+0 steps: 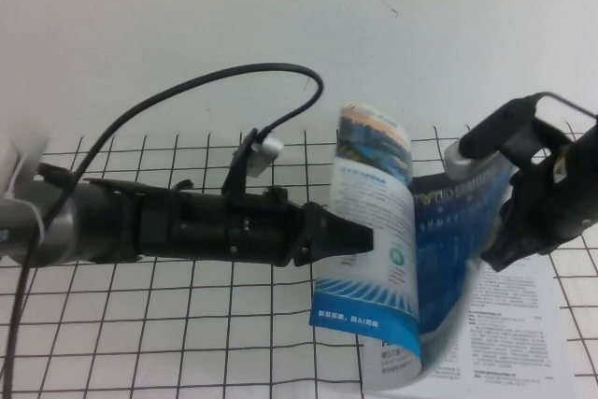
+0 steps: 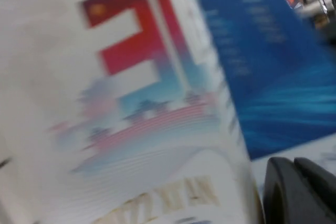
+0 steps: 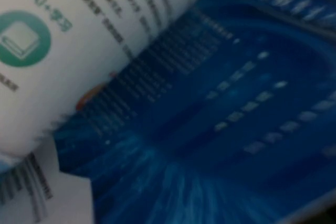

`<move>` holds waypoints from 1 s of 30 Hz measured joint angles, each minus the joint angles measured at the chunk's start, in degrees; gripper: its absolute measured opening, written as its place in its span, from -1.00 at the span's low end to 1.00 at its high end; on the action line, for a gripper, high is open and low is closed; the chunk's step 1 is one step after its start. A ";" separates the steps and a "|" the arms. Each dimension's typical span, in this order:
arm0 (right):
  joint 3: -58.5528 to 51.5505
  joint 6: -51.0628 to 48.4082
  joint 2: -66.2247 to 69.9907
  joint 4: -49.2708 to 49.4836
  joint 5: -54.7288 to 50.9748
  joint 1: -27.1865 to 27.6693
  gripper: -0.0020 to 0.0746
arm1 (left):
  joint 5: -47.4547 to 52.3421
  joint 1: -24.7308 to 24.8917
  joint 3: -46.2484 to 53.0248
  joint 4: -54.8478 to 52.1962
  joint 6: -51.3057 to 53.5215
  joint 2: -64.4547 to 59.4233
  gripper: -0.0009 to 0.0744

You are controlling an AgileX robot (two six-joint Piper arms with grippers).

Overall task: Close book
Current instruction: 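Close the open booklet and leave it lying on the table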

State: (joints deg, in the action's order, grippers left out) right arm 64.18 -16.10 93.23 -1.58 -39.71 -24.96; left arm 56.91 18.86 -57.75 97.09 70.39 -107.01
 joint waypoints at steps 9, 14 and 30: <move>2.32 6.93 -14.53 -10.15 -7.76 0.00 -0.95 | 6.80 5.60 -7.22 -0.32 -0.61 0.00 -0.99; 2.47 7.14 -22.18 -10.25 -9.56 0.00 -0.95 | 9.07 5.50 -10.97 -0.39 -1.89 0.00 -0.98; 2.60 4.06 -40.82 -14.65 -27.51 0.00 -0.95 | -15.61 3.12 -13.58 -59.20 -36.54 22.41 -0.99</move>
State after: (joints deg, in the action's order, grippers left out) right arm 66.78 -12.04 52.42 -16.23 -67.22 -24.96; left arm 41.30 21.98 -71.33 37.89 33.84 -84.60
